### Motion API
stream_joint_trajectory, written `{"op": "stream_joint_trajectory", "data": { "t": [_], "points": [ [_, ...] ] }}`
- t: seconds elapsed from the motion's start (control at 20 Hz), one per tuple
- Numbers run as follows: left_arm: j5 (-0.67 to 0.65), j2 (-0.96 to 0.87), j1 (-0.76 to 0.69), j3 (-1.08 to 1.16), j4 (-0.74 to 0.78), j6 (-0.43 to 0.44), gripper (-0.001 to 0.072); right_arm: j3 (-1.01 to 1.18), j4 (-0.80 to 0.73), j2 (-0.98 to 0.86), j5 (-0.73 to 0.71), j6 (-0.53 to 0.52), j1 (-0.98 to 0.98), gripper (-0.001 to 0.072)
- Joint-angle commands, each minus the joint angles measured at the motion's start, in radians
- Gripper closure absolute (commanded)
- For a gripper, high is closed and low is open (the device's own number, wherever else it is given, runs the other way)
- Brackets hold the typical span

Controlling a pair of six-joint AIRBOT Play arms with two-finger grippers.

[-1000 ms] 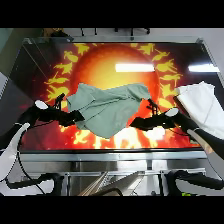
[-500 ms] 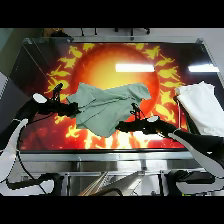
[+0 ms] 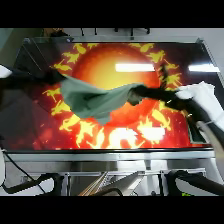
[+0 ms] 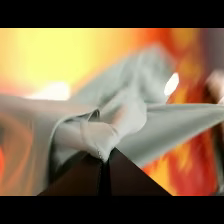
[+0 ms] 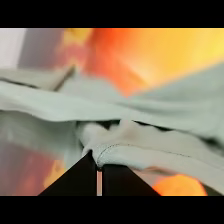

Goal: Fold the shirts.

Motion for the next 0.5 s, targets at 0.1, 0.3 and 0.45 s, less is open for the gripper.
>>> {"op": "stream_joint_trajectory", "data": {
  "t": [0.1,0.3,0.45],
  "points": [
    [0.006,0.056,0.229,0.611,-0.183,-0.161,0.0696,0.586,-0.035,0.112,0.183,0.116,-0.444,0.0699],
    [0.108,0.198,0.355,0.572,-0.19,-0.197,0.0695,0.851,-0.037,0.112,0.185,0.162,-0.61,0.0699],
    [0.158,0.317,0.425,0.387,-0.19,-0.144,0.0695,0.877,-0.036,0.11,0.193,0.184,-0.638,0.0699]
  ]
}}
